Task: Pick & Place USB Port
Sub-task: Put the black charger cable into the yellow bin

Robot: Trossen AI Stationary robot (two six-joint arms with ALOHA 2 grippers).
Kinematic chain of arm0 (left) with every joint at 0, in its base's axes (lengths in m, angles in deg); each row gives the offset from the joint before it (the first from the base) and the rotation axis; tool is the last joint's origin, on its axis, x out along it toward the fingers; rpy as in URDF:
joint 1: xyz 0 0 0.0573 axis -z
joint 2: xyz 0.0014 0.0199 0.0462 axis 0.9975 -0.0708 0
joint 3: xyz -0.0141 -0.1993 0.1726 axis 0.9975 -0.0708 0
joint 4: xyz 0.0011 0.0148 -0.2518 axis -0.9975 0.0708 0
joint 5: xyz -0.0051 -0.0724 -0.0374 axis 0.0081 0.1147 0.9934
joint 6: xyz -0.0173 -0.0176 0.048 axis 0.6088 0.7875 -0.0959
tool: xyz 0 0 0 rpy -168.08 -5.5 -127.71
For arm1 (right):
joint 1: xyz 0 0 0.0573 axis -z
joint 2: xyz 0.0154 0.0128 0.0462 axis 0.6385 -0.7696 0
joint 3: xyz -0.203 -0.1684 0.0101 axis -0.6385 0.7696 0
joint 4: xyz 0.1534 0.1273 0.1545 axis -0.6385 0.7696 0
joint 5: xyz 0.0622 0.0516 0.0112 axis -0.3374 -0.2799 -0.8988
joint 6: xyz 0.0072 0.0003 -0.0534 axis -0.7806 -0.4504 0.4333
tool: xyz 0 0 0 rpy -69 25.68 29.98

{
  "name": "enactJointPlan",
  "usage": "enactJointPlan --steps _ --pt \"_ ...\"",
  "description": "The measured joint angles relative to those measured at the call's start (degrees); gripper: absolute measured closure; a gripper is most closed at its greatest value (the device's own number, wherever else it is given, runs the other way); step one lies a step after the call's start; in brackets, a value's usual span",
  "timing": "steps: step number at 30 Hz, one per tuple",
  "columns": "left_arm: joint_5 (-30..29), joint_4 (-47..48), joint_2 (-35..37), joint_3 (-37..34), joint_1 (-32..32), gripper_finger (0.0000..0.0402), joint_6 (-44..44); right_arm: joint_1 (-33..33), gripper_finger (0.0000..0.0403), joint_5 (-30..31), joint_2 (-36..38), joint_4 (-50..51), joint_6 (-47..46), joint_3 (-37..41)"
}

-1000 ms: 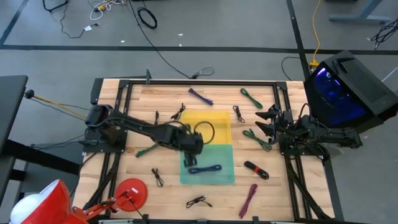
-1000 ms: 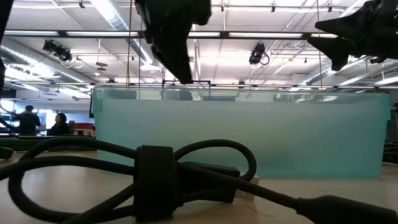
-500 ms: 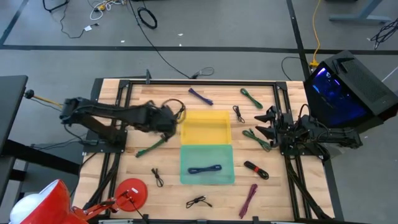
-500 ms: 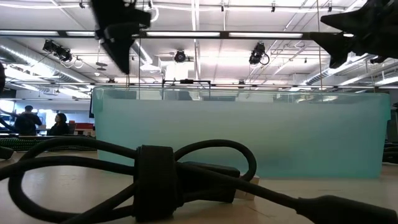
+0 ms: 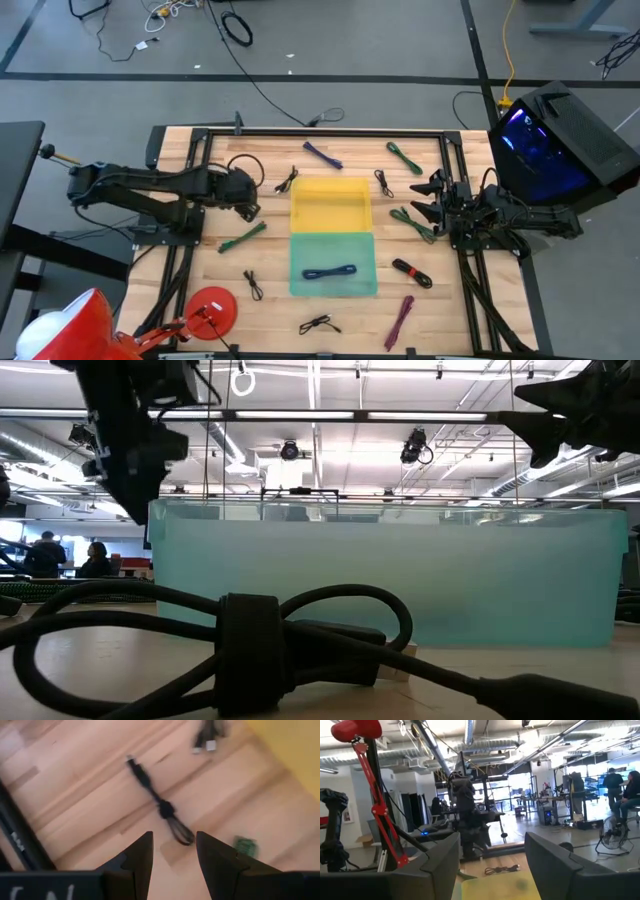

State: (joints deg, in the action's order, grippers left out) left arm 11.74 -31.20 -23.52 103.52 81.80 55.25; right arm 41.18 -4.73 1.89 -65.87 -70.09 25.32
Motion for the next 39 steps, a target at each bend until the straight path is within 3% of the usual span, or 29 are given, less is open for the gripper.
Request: enactJointPlan --steps 3,9,18,23,29,39 --pt "0.74 -2.53 0.08 -2.71 -3.67 0.0245 -0.34 0.0 0.0179 -0.41 0.0 0.01 -0.1 0.0" --pt "9.36 -15.96 0.08 -7.6 -10.96 0.0213 -5.82 0.0 0.0179 -0.6 0.0 -0.01 -0.13 0.0" --pt "12.21 -18.3 -0.15 -11.6 -19.6 0.0158 -7.36 0.0 0.0179 -0.58 0.0 0.01 -0.11 0.0" --pt "16.0 -25.59 -0.16 -13.85 -21.28 0.0159 -7.19 0.0 0.0179 -0.59 0.0 0.01 0.01 0.0" --pt "15.79 -26.67 -1.9 -14.45 -21.56 0.0172 -6.79 0.0 0.0179 -0.59 0.0 0.01 0.02 0.0" --pt "14.83 -29.64 -10.55 -14.41 -21.51 0.0181 -5.69 0.0 0.0179 -0.6 0.0 0.03 0.13 0.0"
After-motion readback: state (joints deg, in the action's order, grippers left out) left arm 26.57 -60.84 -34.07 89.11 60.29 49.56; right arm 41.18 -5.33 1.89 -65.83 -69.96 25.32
